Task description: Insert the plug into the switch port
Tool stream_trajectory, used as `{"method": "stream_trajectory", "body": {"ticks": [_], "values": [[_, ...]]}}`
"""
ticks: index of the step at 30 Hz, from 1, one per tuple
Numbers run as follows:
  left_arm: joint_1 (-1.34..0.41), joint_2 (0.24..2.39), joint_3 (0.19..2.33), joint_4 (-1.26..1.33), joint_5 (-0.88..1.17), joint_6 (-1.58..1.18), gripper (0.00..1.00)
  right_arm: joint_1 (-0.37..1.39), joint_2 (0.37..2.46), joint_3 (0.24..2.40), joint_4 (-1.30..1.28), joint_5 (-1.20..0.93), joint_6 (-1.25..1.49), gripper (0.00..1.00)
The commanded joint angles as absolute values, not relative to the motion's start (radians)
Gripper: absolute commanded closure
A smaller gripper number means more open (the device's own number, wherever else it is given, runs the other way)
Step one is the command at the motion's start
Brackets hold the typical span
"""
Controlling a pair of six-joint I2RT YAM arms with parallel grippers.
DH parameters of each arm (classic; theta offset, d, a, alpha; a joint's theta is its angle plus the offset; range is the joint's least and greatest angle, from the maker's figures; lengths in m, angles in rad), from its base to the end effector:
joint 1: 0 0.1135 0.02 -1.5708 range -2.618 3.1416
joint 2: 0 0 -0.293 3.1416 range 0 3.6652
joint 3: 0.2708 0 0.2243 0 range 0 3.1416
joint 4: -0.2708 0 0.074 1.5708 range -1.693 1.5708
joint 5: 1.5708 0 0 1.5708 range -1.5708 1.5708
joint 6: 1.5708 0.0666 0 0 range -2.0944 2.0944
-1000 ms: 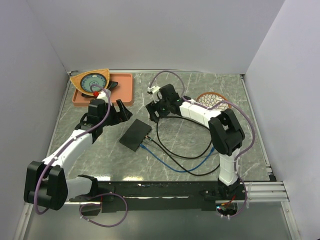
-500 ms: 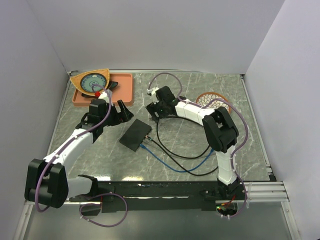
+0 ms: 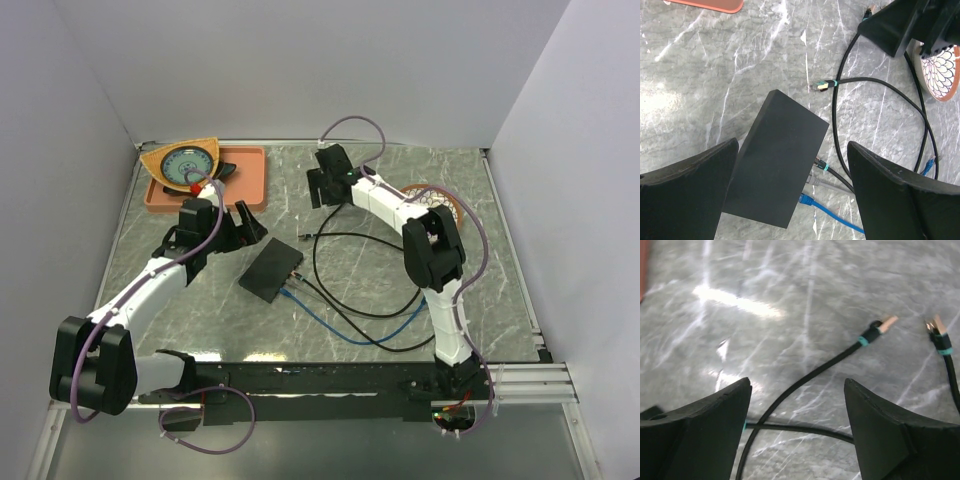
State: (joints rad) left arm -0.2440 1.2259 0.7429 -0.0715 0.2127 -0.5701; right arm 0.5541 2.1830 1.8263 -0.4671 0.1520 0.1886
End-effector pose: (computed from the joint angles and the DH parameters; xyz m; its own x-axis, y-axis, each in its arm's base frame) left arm 0.2474 -0.0761 0.2688 -0.6516 -0.3814 -0.6557 0.0697 0.8307 -0.5524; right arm 0.4363 0.2581 0.2314 -0.6940 -0.2115 -0.6882 -0.3080 0.9512 0.0183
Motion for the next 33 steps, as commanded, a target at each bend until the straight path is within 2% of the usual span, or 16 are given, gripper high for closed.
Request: {"method": "stream_trajectory", "body": {"ticks": [1, 6, 15, 19, 20, 24, 33], "values": [[-0.241, 1.21, 0.729, -0.04, 0.221, -0.58, 0.04, 0.52, 2.232, 1.914, -0.587, 0.205, 0.314, 0.23], [-0.242, 1.212, 0.721, -0.031, 0.233, -0.586, 0.04, 0.492, 2.279, 1.973, -0.644, 0.186, 0.371, 0.28], [-0.241, 1.209, 0.716, -0.025, 0.229, -0.591, 0.04, 0.48, 2.361, 2.031, -0.667, 0.124, 0.405, 0.31], [-0.242, 1.218, 0.713, -0.008, 0.256, -0.604, 0.04, 0.48, 2.427, 2.132, -0.715, 0.13, 0.403, 0.32], [-0.242, 1.221, 0.713, -0.008, 0.261, -0.606, 0.04, 0.482, 2.439, 2.152, -0.738, 0.13, 0.402, 0.37], [-0.242, 1.224, 0.715, -0.008, 0.261, -0.606, 0.04, 0.48, 2.479, 2.204, -0.781, 0.117, 0.39, 0.45], [-0.242, 1.23, 0.719, -0.008, 0.267, -0.604, 0.04, 0.465, 2.477, 2.163, -0.767, 0.028, 0.377, 0.87]]}}
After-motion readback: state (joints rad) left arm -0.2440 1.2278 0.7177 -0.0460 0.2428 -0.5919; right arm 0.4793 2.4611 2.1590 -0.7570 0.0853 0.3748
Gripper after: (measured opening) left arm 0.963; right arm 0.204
